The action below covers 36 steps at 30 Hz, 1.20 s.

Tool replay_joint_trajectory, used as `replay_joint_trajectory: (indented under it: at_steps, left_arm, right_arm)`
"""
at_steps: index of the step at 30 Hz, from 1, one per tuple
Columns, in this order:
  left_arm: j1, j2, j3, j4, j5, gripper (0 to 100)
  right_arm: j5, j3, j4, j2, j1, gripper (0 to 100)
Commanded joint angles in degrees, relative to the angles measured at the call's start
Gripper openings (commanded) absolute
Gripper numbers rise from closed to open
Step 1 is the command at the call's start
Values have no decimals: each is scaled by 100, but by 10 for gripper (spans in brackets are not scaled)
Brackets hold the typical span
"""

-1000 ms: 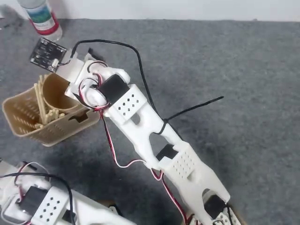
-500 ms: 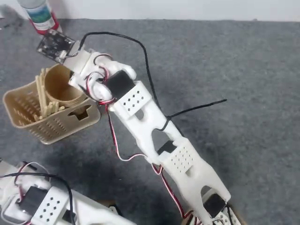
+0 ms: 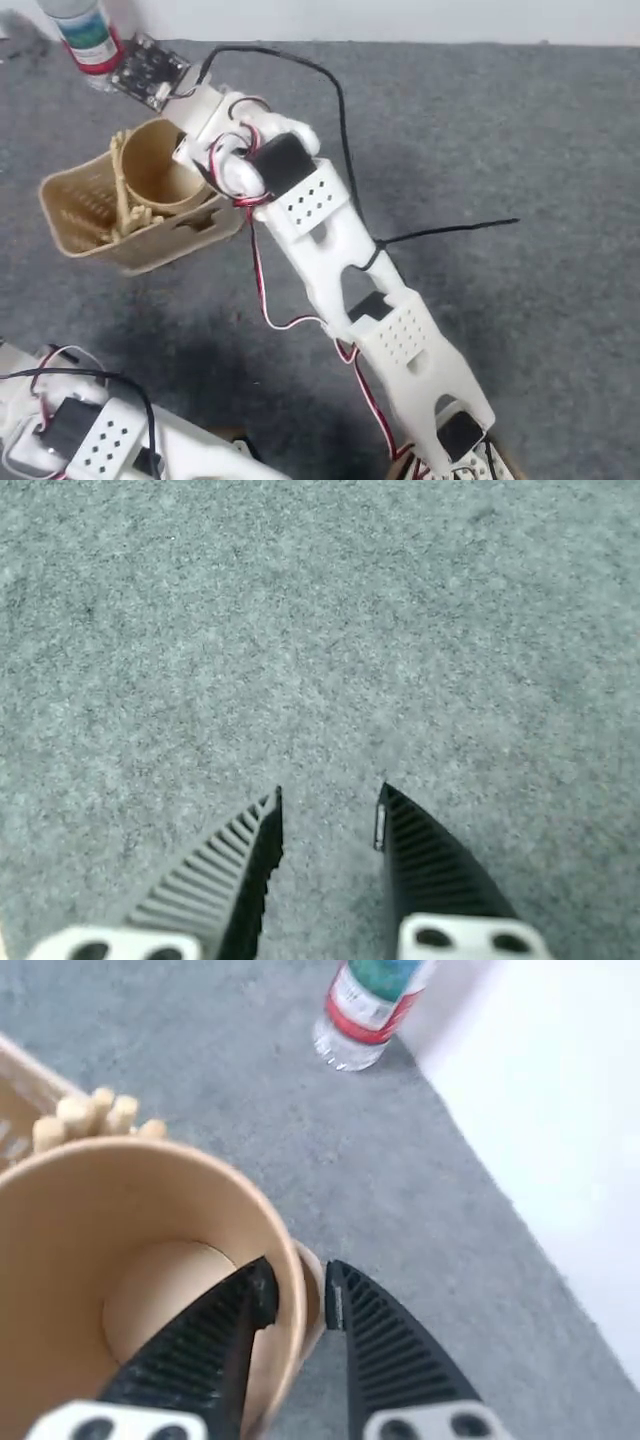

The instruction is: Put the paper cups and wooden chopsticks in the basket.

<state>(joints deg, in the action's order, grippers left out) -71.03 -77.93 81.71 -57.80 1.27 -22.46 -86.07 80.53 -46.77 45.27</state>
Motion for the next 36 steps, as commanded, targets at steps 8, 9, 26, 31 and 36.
replay_joint_trajectory:
  at_steps: [8,9,26,31,36]
  left_arm:
    - [44,-70,-40,9,62,152]
    - [44,-70,-40,9,62,152]
    - [44,-70,-40,9,62,152]
    - [44,-70,-40,9,62,152]
    - [44,-70,-40,9,62,152]
  right_arm:
    - [88,-246,585,831,-462,7]
    - [88,-246,752,804,-567,7]
    - [79,-281,1833,426,-2677,7]
    - [53,-281,1974,426,-3002,7]
    - [53,-281,1974,391,-2879,9]
